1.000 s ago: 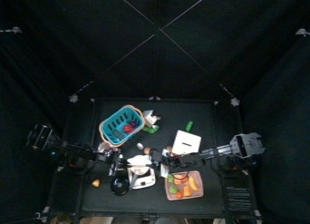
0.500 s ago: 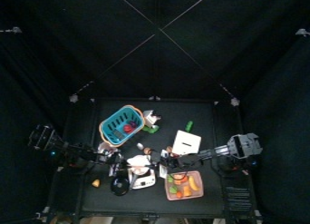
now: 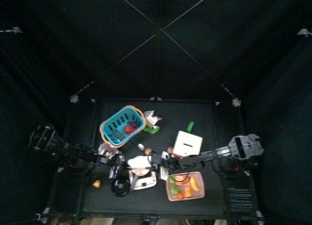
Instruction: Cut egg
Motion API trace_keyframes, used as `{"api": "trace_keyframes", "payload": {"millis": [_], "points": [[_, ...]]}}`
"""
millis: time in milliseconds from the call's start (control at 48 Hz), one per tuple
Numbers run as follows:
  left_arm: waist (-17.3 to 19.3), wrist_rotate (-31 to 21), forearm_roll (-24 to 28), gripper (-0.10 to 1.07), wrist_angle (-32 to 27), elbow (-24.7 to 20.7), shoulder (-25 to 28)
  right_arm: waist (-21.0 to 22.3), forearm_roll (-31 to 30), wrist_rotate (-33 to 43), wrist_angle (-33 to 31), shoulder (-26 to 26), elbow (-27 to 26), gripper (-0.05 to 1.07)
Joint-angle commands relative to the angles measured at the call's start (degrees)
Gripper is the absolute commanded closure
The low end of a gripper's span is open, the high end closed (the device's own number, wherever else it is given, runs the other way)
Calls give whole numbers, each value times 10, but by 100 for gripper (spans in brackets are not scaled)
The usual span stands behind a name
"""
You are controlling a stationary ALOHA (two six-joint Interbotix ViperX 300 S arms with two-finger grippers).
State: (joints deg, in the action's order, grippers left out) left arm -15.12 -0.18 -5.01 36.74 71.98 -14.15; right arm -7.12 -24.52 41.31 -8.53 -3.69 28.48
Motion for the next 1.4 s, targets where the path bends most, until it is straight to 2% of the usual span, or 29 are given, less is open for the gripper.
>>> {"api": "trace_keyframes", "payload": {"millis": [0,1375], "points": [[-5,1,2,56,4,-18,-2,4,0,2,5,11,-19,62],[9,6,2,56,3,-18,3,4,-7,0,4,8,-20,62]]}}
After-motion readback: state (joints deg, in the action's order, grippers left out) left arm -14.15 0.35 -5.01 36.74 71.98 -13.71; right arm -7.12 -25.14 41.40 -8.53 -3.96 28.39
